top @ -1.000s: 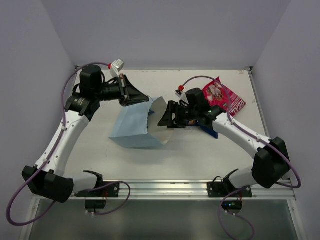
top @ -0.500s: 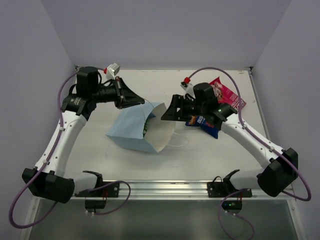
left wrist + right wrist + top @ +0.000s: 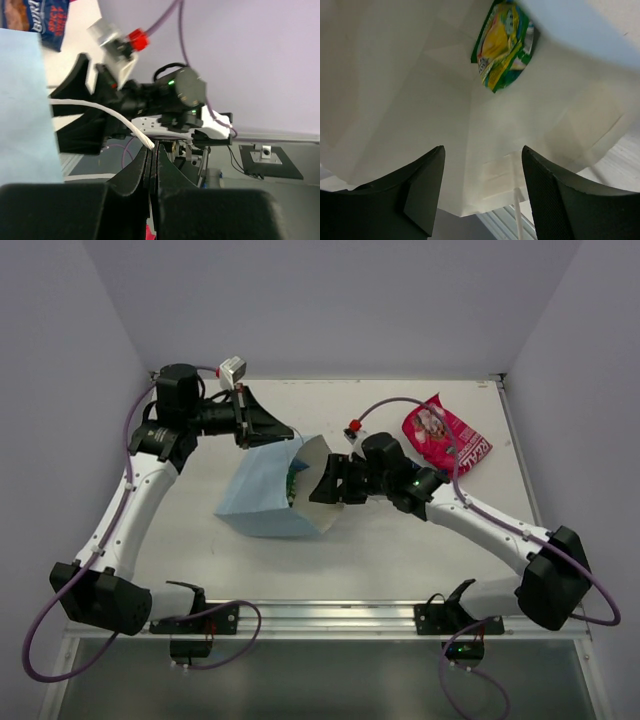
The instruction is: Take the snacks out of the paper bag
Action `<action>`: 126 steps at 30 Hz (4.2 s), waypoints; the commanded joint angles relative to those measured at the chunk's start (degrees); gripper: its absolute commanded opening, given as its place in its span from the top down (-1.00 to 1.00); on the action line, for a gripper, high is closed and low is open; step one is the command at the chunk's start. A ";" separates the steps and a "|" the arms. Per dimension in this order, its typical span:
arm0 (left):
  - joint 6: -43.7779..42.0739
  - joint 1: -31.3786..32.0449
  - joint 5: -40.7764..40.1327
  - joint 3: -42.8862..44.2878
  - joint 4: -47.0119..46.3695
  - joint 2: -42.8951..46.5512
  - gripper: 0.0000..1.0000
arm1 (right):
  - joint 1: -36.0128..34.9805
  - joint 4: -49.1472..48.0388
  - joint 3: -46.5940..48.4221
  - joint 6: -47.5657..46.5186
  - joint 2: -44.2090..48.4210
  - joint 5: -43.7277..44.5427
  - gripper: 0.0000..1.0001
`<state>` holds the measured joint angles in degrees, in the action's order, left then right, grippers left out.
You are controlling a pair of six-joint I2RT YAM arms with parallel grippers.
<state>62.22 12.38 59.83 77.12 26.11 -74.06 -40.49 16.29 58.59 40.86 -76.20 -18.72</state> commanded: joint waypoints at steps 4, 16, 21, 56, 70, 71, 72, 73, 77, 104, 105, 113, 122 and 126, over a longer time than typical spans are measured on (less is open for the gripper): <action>3.96 -0.34 8.80 4.97 -7.56 0.32 1.00 | -6.61 -13.12 -1.21 5.72 -7.01 10.63 -0.30; 4.58 -0.34 11.45 2.68 -6.95 3.57 1.00 | -10.31 -15.94 11.28 6.07 -22.67 16.70 -0.30; 4.84 -0.25 10.31 2.60 -6.77 3.57 1.00 | -10.31 -15.94 12.25 2.48 -25.66 16.52 -0.32; 1.16 -0.25 7.32 1.28 -3.09 2.61 1.00 | -13.74 -11.91 17.08 -1.83 -31.12 17.66 0.86; -9.49 -0.25 1.26 -0.47 7.48 4.01 1.00 | -5.93 0.84 14.19 -6.40 -15.82 16.27 0.89; -9.48 -0.25 1.16 -1.00 6.86 4.27 1.00 | -5.39 1.37 14.36 -6.76 -15.64 15.74 0.89; -8.70 -0.34 0.99 -1.36 6.24 4.54 1.00 | -5.04 1.72 14.36 -7.11 -15.38 15.47 0.90; -8.43 -0.34 0.64 -1.71 5.71 5.06 1.00 | -4.43 1.81 14.01 -7.55 -14.25 15.47 0.98; -8.78 -0.25 0.20 -2.94 5.53 5.77 1.00 | -2.67 5.49 15.94 -8.08 -11.87 16.17 1.00; -14.75 -1.57 -11.40 -1.89 17.22 9.90 1.00 | 9.81 32.22 69.19 -11.59 -14.94 11.69 1.00; -15.02 -1.66 -12.36 -1.45 18.01 9.73 1.00 | 10.34 32.57 71.99 -11.59 -15.29 11.95 1.00; -20.20 -7.71 -19.75 5.57 30.74 9.38 1.00 | 17.54 36.26 81.51 -10.80 -17.49 11.77 1.00; -28.72 -12.38 -25.56 14.63 41.91 5.78 1.00 | 26.16 34.95 68.01 -15.45 -12.75 17.58 1.00; -30.40 -12.47 -26.96 14.99 44.46 5.77 1.00 | 26.87 30.82 58.59 -16.08 -10.20 18.63 1.00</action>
<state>35.55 0.45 34.70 90.45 66.06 -68.31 -13.82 51.31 121.78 26.87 -88.73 -1.93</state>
